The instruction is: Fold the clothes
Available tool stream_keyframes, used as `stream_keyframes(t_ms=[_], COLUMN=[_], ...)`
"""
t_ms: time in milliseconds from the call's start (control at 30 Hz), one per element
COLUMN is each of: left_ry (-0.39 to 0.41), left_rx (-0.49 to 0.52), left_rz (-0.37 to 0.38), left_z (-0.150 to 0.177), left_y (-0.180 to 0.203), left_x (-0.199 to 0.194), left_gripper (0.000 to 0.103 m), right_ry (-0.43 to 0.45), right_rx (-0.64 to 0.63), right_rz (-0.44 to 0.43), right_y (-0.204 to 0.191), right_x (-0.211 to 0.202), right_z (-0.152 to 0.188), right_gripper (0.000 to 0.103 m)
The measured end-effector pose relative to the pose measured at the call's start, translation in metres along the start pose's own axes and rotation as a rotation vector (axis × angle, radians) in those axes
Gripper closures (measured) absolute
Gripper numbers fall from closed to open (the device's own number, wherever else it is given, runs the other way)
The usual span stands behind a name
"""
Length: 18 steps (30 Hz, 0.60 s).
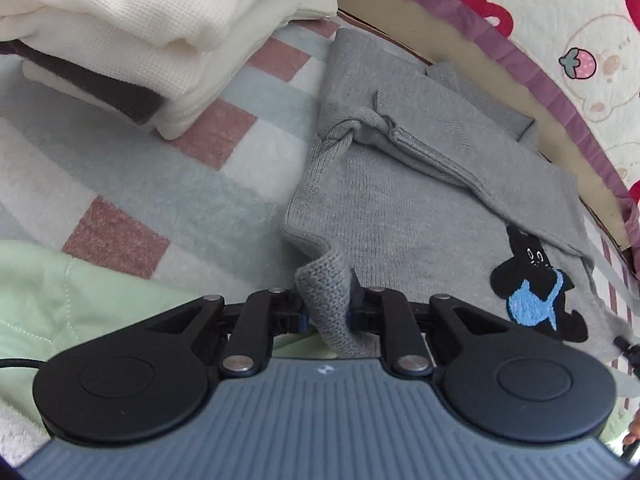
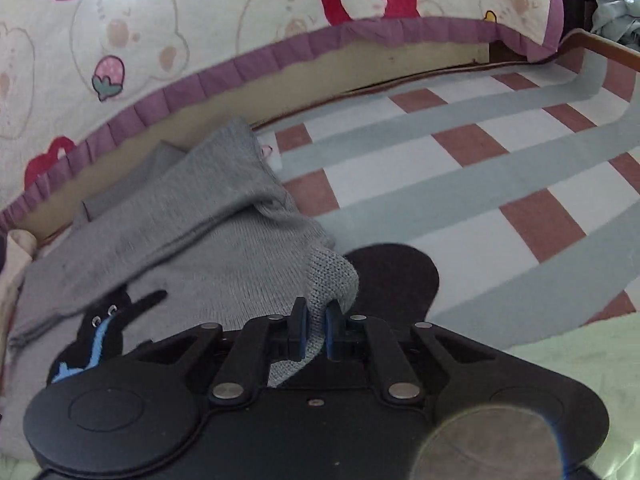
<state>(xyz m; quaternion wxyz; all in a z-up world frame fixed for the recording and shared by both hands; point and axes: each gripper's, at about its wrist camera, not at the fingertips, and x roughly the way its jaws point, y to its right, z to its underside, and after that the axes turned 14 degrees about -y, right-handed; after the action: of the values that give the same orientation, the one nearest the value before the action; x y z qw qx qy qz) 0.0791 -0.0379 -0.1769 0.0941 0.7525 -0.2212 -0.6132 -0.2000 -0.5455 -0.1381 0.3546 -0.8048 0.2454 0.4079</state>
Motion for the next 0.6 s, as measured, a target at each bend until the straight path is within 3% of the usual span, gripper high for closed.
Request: stream_keyframes(t_ms=[100,133,167,233,333,400,500,533,567,600], left_ry=[-0.01,-0.013,-0.015,-0.022,-0.035,-0.054,-0.082,-0.076,-0.062,-0.034], left_rx=[-0.027,-0.037,-0.048,-0.062,-0.061,-0.069,-0.102,-0.095,-0.075,-0.043], left_rz=[0.011,0.02,0.033,0.056,0.077,0.116,0.159,0.155,0.142,0.124], left_z=[-0.001,-0.001,-0.001,-0.002,-0.002,-0.002,0.001,0.001,0.001,0.001], left_y=[-0.006,-0.008,-0.009,-0.011,-0.009,-0.008,-0.009,-0.007,-0.005,0.0], left_x=[0.001,0.001,0.001,0.002,0.005,0.009,0.018,0.02,0.019,0.015], left_gripper=[0.081,0.081,0.081,0.081,0.075,0.063,0.061,0.063,0.09,0.092], right_ry=[-0.022,-0.03,-0.037,-0.061,-0.056,-0.053,-0.029,-0.015,-0.011,-0.007], right_rx=[0.088,0.117,0.146,0.234,0.235,0.236,0.203,0.177,0.159,0.141], right_rz=[-0.047,-0.062,-0.078,-0.147,-0.188,-0.215,-0.248,-0.268,-0.325,-0.382], right_y=[0.011,0.015,0.019,0.028,0.027,0.026,0.022,0.019,0.017,0.016], right_x=[0.007,0.009,0.011,0.016,0.025,0.03,0.037,0.039,0.041,0.044], right_z=[0.007,0.009,0.011,0.019,0.026,0.031,0.034,0.031,0.026,0.02], right_gripper=[0.079,0.071,0.056,0.051,0.051,0.051,0.052,0.071,0.09,0.09])
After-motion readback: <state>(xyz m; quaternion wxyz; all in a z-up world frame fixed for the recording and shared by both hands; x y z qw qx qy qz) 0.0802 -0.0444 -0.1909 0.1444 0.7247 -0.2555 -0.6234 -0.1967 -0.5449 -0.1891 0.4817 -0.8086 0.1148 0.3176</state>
